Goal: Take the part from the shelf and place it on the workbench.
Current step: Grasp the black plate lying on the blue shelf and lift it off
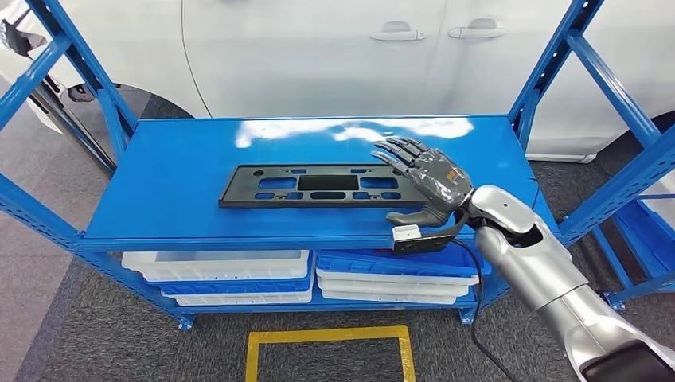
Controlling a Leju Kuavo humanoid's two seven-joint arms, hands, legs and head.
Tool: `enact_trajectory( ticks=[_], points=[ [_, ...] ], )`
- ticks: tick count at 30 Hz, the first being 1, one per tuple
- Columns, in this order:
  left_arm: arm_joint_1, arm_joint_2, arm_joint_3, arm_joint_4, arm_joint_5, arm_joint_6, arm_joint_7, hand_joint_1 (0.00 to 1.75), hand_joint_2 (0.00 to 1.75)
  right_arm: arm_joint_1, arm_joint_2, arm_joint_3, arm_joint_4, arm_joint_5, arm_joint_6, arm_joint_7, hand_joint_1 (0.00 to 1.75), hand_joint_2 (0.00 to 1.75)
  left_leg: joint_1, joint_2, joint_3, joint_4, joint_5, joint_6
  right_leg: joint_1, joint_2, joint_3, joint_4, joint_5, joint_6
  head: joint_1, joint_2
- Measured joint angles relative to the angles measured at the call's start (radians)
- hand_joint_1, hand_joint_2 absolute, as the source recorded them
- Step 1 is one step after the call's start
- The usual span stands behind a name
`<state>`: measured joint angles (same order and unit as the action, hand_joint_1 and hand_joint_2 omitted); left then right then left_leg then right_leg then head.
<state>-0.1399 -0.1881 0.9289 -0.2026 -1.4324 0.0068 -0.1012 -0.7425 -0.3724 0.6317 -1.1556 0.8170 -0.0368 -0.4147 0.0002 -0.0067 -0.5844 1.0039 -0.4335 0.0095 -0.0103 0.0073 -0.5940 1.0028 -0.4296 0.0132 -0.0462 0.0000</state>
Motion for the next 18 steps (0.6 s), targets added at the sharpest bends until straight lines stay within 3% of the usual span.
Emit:
enact_trajectory(
  ticks=[2, 3, 6, 7, 8, 9, 12, 14, 16, 18],
  points=[
    [-0.001, -0.001, 0.000, 0.000, 0.001, 0.002, -0.001, 0.00, 0.00, -0.031, 0.018, 0.021, 0.036, -0.010, 0.000, -0.005, 0.00, 0.00, 0.003, 0.000, 0.003, -0.008, 0.006, 0.012, -0.003, -0.001, -0.003, 0.011, -0.010, 0.011, 0.000, 0.000],
    [-0.001, -0.001, 0.000, 0.000, 0.001, 0.002, -0.002, 0.00, 0.00, -0.044, 0.025, 0.030, 0.051, -0.013, -0.001, -0.006, 0.00, 0.00, 0.004, 0.000, 0.005, -0.012, 0.009, 0.018, -0.003, -0.002, -0.015, 0.039, -0.028, 0.015, 0.000, 0.000],
    [-0.001, -0.001, -0.002, 0.000, 0.001, 0.001, -0.004, 0.00, 0.00, -0.058, 0.038, 0.053, 0.083, -0.019, -0.006, -0.004, 0.00, 0.00, 0.005, 0.000, 0.007, -0.015, 0.008, 0.027, -0.005, -0.003, -0.108, 0.231, -0.116, 0.022, 0.000, 0.000],
    [0.000, -0.001, -0.003, 0.000, 0.001, 0.000, -0.004, 0.00, 0.00, -0.057, 0.041, 0.060, 0.090, -0.020, -0.008, -0.002, 0.00, 0.00, 0.004, -0.001, 0.007, -0.015, 0.006, 0.027, -0.006, -0.003, -0.137, 0.284, -0.129, 0.024, 0.000, 0.000],
    [0.001, -0.001, -0.004, 0.000, 0.000, -0.001, -0.004, 0.00, 0.00, -0.056, 0.044, 0.067, 0.097, -0.022, -0.010, -0.001, 0.00, 0.00, 0.004, -0.001, 0.009, -0.014, 0.004, 0.027, -0.006, -0.004, -0.150, 0.302, -0.124, 0.025, 0.000, 0.000],
    [0.001, -0.001, -0.006, 0.000, 0.000, -0.001, -0.004, 0.00, 0.00, -0.056, 0.046, 0.073, 0.102, -0.023, -0.011, 0.000, 0.00, 0.00, 0.004, -0.001, 0.013, -0.012, 0.001, 0.025, -0.006, -0.004, -0.140, 0.274, -0.098, 0.024, 0.000, 0.000],
    [0.000, -0.002, -0.010, 0.000, -0.001, -0.001, -0.008, 0.00, 0.00, -0.063, 0.049, 0.087, 0.109, -0.029, -0.012, 0.003, 0.00, 0.00, 0.003, -0.002, 0.021, -0.003, -0.011, 0.015, -0.005, -0.006, -0.047, 0.070, 0.002, 0.017, 0.000, 0.000],
    [0.000, -0.002, -0.012, 0.000, -0.001, 0.000, -0.009, 0.00, 0.00, -0.068, 0.052, 0.095, 0.114, -0.033, -0.013, 0.004, 0.00, 0.87, 0.001, -0.002, 0.019, 0.001, -0.016, 0.006, -0.001, -0.006, -0.023, 0.013, 0.013, 0.008, 0.000, 0.000],
    [-0.001, -0.001, -0.013, 0.000, 0.002, 0.005, -0.007, 0.00, 0.00, -0.071, 0.055, 0.103, 0.119, -0.039, -0.012, 0.004, 0.00, 1.75, 0.001, -0.001, 0.019, 0.000, -0.019, -0.004, 0.001, -0.005, -0.022, 0.009, 0.011, -0.004, 0.000, 0.000],
    [-0.002, -0.001, -0.013, 0.000, 0.004, 0.009, -0.005, 0.00, 0.00, -0.077, 0.057, 0.109, 0.123, -0.043, -0.012, 0.003, 0.00, 1.75, 0.002, 0.000, 0.010, 0.024, -0.039, -0.015, -0.002, -0.006, -0.017, 0.004, 0.011, -0.016, 0.000, 0.000]
  ],
)
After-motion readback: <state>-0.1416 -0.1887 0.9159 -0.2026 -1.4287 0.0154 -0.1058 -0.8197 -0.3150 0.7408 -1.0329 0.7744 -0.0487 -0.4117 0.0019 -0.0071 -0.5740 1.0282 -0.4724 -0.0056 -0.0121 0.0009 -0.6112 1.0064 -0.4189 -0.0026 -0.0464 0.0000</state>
